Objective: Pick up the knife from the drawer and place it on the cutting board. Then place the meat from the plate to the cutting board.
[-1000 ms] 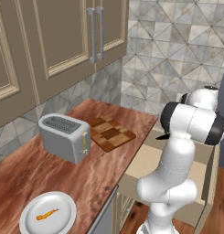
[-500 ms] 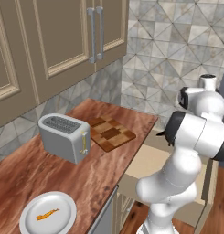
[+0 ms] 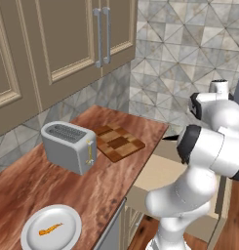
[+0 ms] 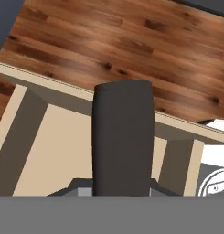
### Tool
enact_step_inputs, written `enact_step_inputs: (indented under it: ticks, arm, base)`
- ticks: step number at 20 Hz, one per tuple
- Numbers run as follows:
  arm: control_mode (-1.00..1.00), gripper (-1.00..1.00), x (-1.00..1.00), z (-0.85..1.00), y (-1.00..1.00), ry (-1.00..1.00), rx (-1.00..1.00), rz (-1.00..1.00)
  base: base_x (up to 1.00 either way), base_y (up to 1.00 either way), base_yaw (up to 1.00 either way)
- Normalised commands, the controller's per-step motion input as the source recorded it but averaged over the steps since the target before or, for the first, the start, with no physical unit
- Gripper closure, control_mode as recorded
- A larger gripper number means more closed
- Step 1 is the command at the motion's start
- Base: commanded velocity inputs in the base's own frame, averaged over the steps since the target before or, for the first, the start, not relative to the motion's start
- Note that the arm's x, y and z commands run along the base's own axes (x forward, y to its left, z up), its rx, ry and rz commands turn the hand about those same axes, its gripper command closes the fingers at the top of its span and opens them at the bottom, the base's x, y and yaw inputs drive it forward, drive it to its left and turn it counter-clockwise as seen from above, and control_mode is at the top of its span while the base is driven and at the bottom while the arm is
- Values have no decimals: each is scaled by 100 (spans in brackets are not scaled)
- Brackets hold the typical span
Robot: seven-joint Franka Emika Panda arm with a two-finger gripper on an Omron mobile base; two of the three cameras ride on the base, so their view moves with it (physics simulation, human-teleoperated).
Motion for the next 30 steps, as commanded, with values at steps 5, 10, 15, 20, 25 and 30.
enact_step_inputs:
  ticks: [5,10,15,20,25,30]
  arm:
    - [-100,100,0,3,44,-25,-3,-7]
    - [-100,100,0,0,52,-25,-4,0]
    - [-100,100,5,0,46,-11,0,8]
    - [-100,100,16,1,32,2,-1,12]
    - [-100,100,28,3,29,9,-5,11]
    - [-100,100,37,0,28,5,-5,13]
  base:
    - [0,0,0]
    - [0,0,0]
    - [0,0,0]
    - [0,0,0]
    - [0,0,0]
    - [0,0,0]
